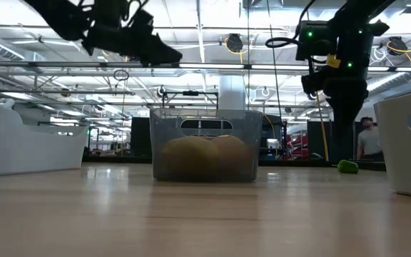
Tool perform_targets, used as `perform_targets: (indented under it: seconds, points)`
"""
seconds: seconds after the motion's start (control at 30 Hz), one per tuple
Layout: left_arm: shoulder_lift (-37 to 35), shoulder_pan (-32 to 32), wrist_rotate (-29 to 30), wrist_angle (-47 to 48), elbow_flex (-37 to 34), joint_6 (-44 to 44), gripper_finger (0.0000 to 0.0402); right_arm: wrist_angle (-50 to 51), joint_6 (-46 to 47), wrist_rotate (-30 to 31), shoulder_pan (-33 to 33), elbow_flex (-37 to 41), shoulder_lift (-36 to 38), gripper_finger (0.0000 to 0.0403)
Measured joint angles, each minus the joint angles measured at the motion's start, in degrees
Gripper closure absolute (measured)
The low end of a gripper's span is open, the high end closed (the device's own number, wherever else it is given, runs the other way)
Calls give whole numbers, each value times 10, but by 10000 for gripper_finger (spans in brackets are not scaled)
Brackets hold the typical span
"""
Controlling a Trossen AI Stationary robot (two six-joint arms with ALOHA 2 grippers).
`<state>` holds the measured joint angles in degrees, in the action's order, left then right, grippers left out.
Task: Sort produce into baskets
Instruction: Put the green chili pepper into the white bin
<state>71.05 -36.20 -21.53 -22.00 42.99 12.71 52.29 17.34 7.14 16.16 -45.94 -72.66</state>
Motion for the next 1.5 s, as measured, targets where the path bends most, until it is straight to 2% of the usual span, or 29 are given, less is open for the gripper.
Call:
perform_targets:
  seconds: [0.2, 0.57, 0.77, 0.97, 1.33, 1.5]
  points:
    - [0, 15, -20, -1, -33, -3, 201, -32, 16, -33, 15, 32, 0, 220]
    - [-1, 28, -23, -14, -51, -4, 201, -120, 47, -23, 85, 89, 0, 220]
    - [0, 28, -22, -13, -51, -4, 201, -117, 39, 22, 106, 90, 0, 220]
    - [1, 29, -22, 0, -51, -19, 201, -116, 17, 3, 110, 99, 0, 220]
    - [1, 37, -23, 17, -51, -17, 201, -193, 23, 0, 127, 158, 0, 221]
    - [-3, 20, -36, 2, -78, -18, 201, -194, 28, -15, 127, 158, 0, 249]
